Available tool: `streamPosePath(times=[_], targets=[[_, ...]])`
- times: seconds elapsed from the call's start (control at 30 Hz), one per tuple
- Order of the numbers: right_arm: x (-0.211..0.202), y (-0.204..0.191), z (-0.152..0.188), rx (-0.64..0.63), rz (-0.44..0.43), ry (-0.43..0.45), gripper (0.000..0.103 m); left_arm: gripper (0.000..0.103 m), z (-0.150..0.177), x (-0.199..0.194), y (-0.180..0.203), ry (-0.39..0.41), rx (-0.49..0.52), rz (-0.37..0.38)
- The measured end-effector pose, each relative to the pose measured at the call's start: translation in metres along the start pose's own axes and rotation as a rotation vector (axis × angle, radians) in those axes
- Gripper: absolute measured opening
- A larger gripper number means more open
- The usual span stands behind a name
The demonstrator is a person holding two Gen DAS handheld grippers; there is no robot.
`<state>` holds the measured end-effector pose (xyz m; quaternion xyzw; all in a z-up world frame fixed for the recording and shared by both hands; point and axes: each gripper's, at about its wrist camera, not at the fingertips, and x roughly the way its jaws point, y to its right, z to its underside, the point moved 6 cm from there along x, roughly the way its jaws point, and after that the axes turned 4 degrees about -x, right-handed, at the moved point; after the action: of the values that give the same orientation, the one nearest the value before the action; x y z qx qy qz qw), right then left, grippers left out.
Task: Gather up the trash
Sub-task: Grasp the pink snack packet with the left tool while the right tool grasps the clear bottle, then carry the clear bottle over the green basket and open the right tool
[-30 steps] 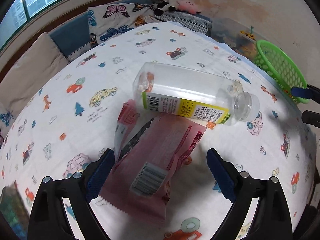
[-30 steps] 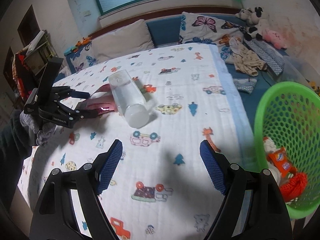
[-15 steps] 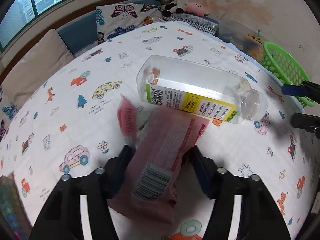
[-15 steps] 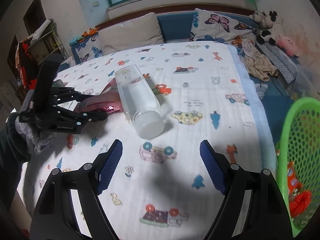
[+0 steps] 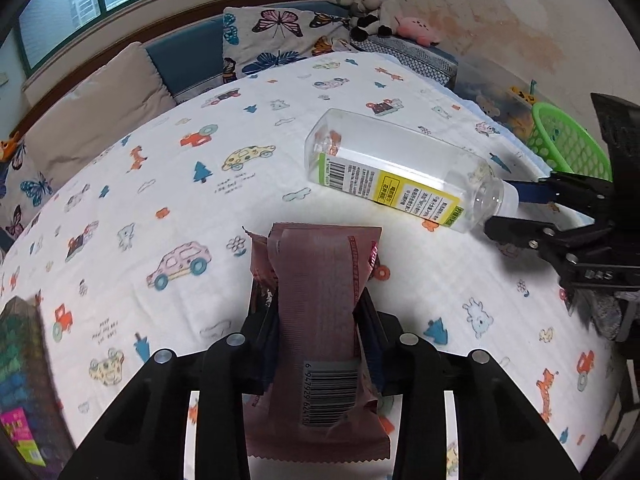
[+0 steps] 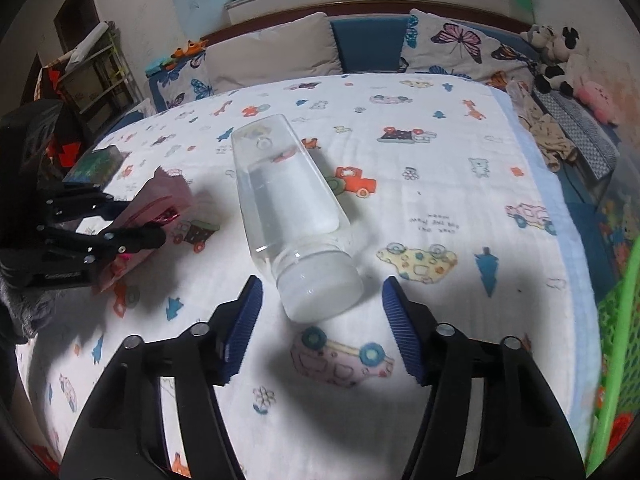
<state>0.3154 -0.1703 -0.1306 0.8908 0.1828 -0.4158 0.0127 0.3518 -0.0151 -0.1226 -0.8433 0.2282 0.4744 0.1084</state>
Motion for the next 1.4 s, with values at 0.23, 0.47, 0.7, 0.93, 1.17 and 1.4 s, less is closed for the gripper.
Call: streamPosePath(times=[0.23, 0.47, 0.7, 0.93, 1.17, 1.4], targets=[[-0.01, -0.006, -0.003, -0.01, -0.014, 0.045, 0.044, 0.034, 0.007, -0.01, -0.004, 0.008, -0.034, 0.002], [-0.053, -0.017, -0.018, -0.04, 0.012, 0.129, 0.043, 0.034, 0.01, -0.027, 0.0, 0.024, -0.048, -0.005], [-0.095, -0.02, -0.04, -0.041, 0.039, 0.172, 0.043, 0.034, 0.001, -0.055, 0.014, 0.076, -0.043, 0.006], [-0.132, -0.02, -0.046, -0.076, 0.068, 0.175, 0.043, 0.034, -0.005, -0.071, 0.038, 0.097, -0.033, 0.039], [-0.167, 0.003, -0.038, -0.055, 0.106, 0.174, 0.043, 0.034, -0.011, -0.079, 0.073, 0.107, 0.006, 0.067], [-0.214, 0.049, -0.022, -0.012, 0.199, 0.216, 0.043, 0.034, -0.023, -0.081, 0.116, 0.114, 0.063, 0.098]])
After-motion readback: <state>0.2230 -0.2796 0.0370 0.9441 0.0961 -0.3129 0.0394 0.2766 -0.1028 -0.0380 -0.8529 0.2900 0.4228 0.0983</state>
